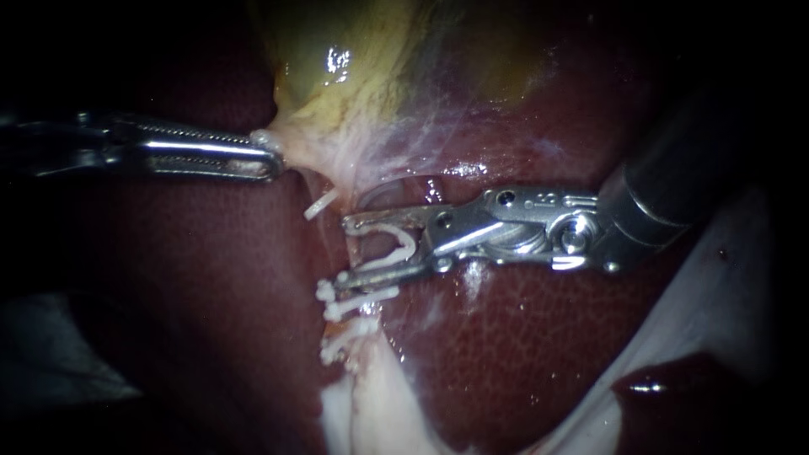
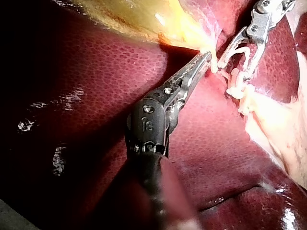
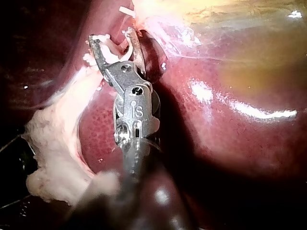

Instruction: Clipping third clip right tube

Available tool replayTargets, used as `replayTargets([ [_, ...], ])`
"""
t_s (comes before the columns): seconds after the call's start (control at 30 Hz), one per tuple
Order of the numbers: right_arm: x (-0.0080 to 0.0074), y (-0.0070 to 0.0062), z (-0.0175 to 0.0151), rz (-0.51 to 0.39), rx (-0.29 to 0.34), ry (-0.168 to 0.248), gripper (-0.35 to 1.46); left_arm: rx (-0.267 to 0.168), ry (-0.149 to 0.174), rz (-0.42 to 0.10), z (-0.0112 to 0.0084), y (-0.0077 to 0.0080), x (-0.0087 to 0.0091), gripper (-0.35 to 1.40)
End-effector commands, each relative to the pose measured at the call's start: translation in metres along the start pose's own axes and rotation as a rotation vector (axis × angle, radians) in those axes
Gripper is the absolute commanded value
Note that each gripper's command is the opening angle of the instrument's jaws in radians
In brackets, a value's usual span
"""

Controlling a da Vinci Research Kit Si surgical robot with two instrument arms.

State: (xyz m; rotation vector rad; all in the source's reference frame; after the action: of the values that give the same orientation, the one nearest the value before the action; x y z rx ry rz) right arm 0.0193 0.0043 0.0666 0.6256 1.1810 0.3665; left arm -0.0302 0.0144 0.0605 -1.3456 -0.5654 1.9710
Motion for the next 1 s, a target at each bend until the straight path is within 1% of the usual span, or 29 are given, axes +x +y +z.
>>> replayTargets([
  [0.03, 0.0002, -0.0001, -0.0002, 0.001, 0.001, 0.0, 0.49, -0.002, 0.0, 0.0, -0.0001, 0.0, 0.0001, -0.35],
  [0.13, 0.0008, -0.0008, -0.0008, 0.004, 0.007, 0.013, 0.5, -0.003, 0.0, 0.001, -0.0002, 0.0, 0.0, -0.35],
  [0.17, 0.0012, -0.0011, -0.0012, 0.006, 0.014, 0.022, 0.5, -0.003, 0.0, 0.0, -0.0003, 0.0, 0.0, -0.35],
  [0.27, 0.0024, -0.002, -0.0025, 0.012, 0.023, 0.028, 0.5, -0.002, 0.0, 0.0, -0.0005, -0.0001, 0.0002, -0.35],
  [0.37, 0.0032, -0.0021, -0.0039, 0.018, 0.032, 0.036, 0.5, -0.003, 0.0, -0.001, -0.0007, -0.0001, 0.0002, -0.35],
  [0.43, 0.0035, -0.002, -0.0048, 0.021, 0.042, 0.042, 0.5, -0.004, 0.0, -0.001, -0.0008, -0.0001, 0.0002, -0.35],
  [0.47, 0.0034, -0.002, -0.005, 0.016, 0.043, 0.042, 0.5, -0.004, 0.0, -0.001, -0.0009, -0.0001, 0.0003, -0.35],
  [0.57, 0.0029, -0.0014, -0.0051, 0.037, 0.054, 0.041, 0.5, -0.004, 0.0, -0.002, -0.001, 0.0001, 0.0004, -0.35],
  [0.77, 0.0009, 0.0004, -0.0046, 0.065, 0.064, 0.037, 0.5, -0.002, 0.0, -0.002, -0.001, 0.0005, 0.0005, -0.35],
  [0.9, -0.0001, 0.0015, -0.0041, 0.096, 0.086, 0.05, 0.5, -0.001, 0.0, -0.003, -0.0009, 0.0007, 0.0005, -0.35],
  [1.0, -0.0007, 0.0019, -0.0034, 0.104, 0.097, 0.059, 0.5, 0.0, 0.0, -0.009, -0.0009, 0.0008, 0.0006, -0.35],
])
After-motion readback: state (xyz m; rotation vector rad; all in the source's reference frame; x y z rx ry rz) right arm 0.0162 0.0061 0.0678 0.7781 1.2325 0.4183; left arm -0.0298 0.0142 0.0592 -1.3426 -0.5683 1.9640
